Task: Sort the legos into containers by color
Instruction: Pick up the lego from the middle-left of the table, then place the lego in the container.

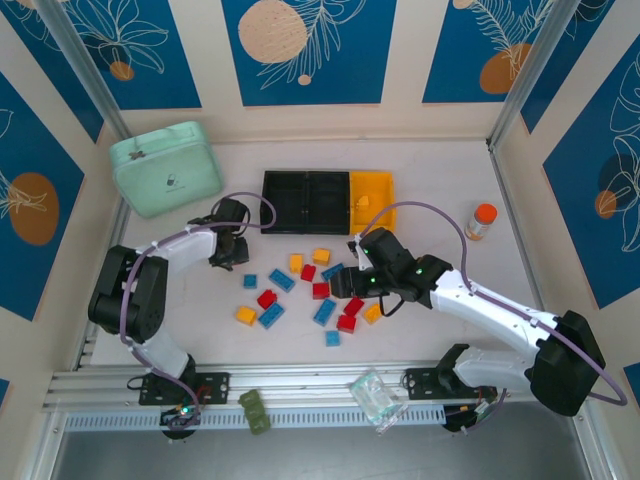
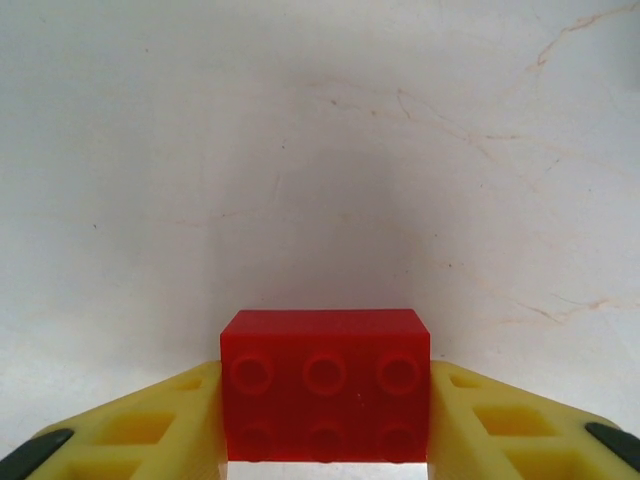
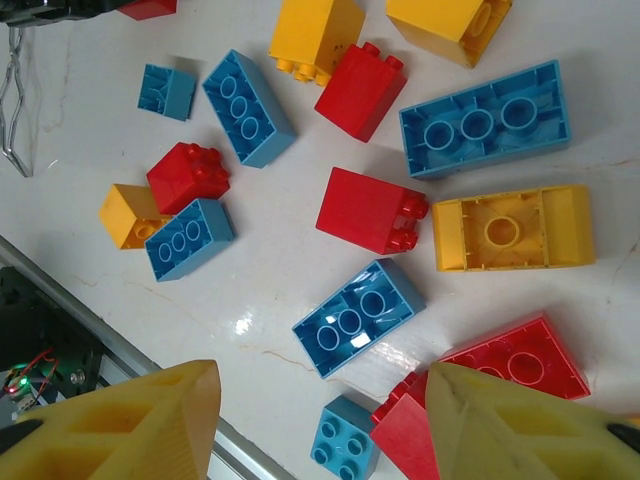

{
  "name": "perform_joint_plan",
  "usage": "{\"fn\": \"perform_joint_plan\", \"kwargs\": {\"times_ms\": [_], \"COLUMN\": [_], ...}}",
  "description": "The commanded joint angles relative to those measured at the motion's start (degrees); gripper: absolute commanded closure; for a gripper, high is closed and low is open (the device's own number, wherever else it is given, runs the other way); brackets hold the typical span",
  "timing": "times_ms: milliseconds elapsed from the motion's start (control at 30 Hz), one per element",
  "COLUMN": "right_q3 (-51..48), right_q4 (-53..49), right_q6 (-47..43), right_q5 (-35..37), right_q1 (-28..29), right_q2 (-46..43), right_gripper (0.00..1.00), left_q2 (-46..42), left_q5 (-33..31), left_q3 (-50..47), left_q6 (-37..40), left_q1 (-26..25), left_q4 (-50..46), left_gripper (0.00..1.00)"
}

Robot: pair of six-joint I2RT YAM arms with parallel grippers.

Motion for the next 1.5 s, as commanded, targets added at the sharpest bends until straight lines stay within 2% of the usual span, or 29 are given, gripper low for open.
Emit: {"fn": "perform_joint_plan", "kwargs": {"times_ms": [0,400,733,1133,1467], "right_q3": [1.08,0.66,-1.61,-3.59,-6.41], "right_q4": [0.39,0.33,0.85,-0.64,-2.85], "right_q6": [0.47,1.02,2.55,3.68,4.38], "right_q5": [0.72,2.14,3.44,6.80,6.91], "right_q1": [0.51,0.07,-1.37,-5.53,-7.78], "right_q2": [0.33,-0.61,-3.69,-9.76,-14.74], "right_gripper": [0.44,0.44,0.44,0.44,0.44], "left_q2": [0.41,-5.03,-4.88,6.56,20.99], "left_q5": [1.60,7.47,10.37,11.83,11.95], "left_q3": [0.98,4.23,11.83,27.76,46.56], "left_q6": [1.20,1.86,0.37,-1.96,-1.39], "left_q1": [0.74,0.05,-5.12,-14.90,-17.39], "left_q4": [-1.50,-5.59,-8.10,-8.47,-12.56], "left_gripper": [0.56,0.56,0.55,0.55,0.55]}}
